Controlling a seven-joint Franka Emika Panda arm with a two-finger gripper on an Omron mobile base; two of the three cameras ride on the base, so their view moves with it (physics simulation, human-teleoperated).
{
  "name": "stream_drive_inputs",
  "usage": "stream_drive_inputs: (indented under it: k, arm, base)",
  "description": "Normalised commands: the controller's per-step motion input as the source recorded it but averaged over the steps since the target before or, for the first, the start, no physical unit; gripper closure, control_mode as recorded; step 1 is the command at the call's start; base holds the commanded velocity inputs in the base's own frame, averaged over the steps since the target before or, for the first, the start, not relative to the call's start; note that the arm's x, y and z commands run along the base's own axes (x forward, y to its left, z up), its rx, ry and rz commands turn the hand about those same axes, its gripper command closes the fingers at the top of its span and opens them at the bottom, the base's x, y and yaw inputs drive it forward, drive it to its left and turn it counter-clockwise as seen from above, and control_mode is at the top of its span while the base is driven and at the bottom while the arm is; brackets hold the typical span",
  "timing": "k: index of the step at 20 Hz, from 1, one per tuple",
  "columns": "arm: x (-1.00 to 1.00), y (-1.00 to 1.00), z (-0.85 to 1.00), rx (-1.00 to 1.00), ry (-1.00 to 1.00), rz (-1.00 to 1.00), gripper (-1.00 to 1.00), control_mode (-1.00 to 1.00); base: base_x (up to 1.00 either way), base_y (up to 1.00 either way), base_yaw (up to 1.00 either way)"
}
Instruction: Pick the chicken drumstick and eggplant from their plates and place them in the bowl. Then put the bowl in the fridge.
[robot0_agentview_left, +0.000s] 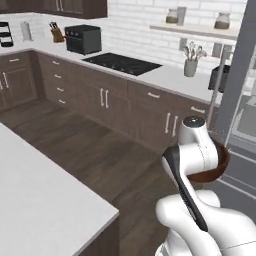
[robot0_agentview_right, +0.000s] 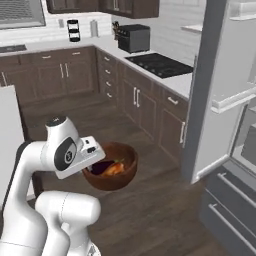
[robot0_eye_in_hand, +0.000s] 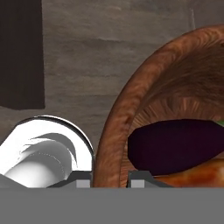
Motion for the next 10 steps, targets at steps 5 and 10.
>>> stream_drive_inputs:
  k: [5, 10]
  arm:
    - [0.0, 0.0, 0.0, 0.0, 0.0, 0.0, 1.0, 1.0]
    - [0.0, 0.0, 0.0, 0.0, 0.0, 0.0, 1.0, 1.0]
  base:
    - [0.01, 0.58, -0.71]
    - [0.09, 0.39, -0.73]
